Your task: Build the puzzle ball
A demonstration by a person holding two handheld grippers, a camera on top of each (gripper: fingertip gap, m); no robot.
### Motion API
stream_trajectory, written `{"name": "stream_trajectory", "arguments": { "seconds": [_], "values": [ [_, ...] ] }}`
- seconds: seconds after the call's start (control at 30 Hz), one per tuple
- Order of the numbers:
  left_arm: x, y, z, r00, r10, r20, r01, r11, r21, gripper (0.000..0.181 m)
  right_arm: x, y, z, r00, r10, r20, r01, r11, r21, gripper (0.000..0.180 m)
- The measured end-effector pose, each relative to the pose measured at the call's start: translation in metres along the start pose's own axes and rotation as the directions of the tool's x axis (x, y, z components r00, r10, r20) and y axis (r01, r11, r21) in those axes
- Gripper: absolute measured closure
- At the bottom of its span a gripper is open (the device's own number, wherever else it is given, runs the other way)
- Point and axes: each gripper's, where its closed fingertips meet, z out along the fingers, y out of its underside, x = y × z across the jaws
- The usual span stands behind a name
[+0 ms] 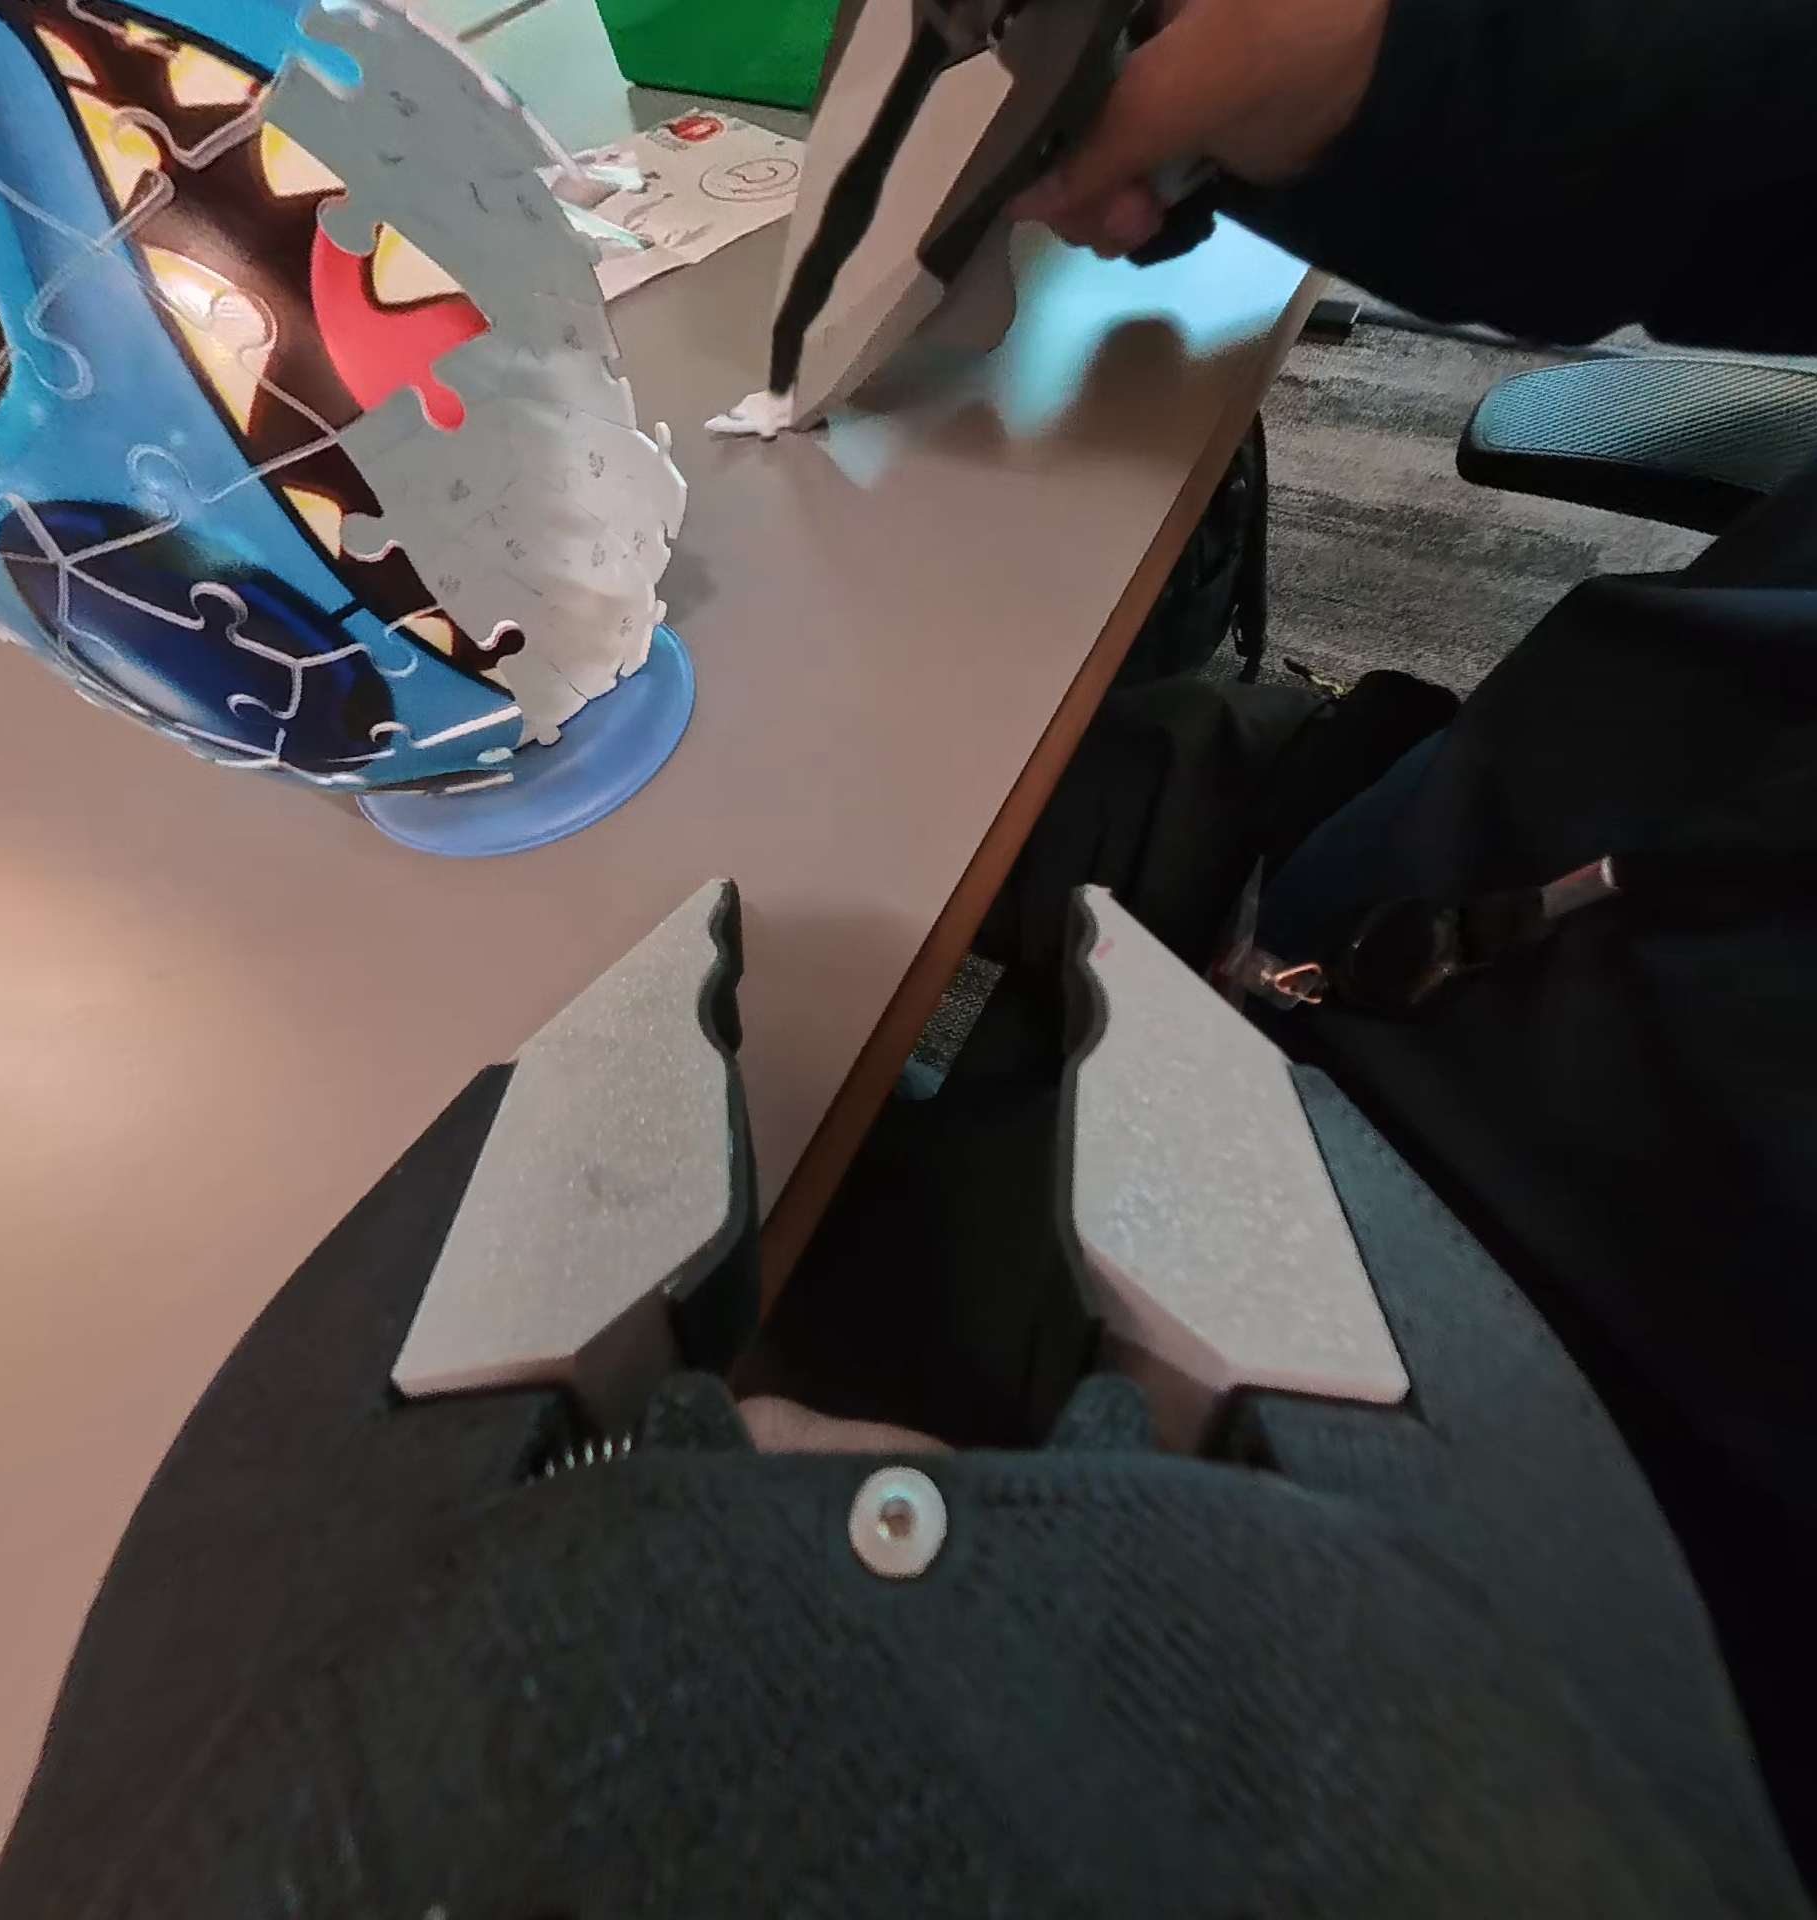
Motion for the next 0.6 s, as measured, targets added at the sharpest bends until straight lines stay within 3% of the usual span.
{"name": "stream_trajectory", "arguments": {
  "seconds": [0.03, 0.13, 0.23, 0.37, 0.5, 0.6],
  "values": [
    [0.001, -0.001, 0.001, 1.000, 0.000, -0.003, 0.000, 1.000, 0.002, 0.120, -0.001, 0.000, 0.001, 1.000, 0.005, 0.004, -0.005, 1.000, 0.008, 0.171],
    [0.003, -0.002, 0.002, 1.000, 0.006, -0.008, -0.006, 1.000, -0.003, 0.120, 0.002, -0.001, 0.002, 1.000, 0.011, -0.003, -0.011, 1.000, 0.013, 0.171],
    [0.004, -0.001, 0.002, 1.000, 0.007, -0.004, -0.007, 1.000, -0.008, 0.120, 0.006, -0.001, -0.003, 1.000, -0.016, -0.027, 0.017, 1.000, 0.015, 0.148],
    [0.005, -0.002, 0.000, 1.000, -0.001, -0.006, 0.001, 1.000, -0.005, 0.120, 0.012, 0.003, -0.004, 1.000, 0.000, -0.015, 0.000, 1.000, -0.010, 0.144],
    [0.006, -0.003, 0.001, 1.000, 0.006, -0.006, -0.006, 1.000, -0.006, 0.120, 0.004, 0.003, 0.000, 0.995, 0.058, 0.080, -0.059, 0.998, 0.008, 0.159],
    [0.007, -0.003, 0.001, 1.000, 0.007, -0.007, -0.007, 1.000, -0.010, 0.120, 0.007, 0.002, 0.001, 0.993, 0.092, 0.080, -0.093, 0.996, 0.012, 0.155]
  ]
}}
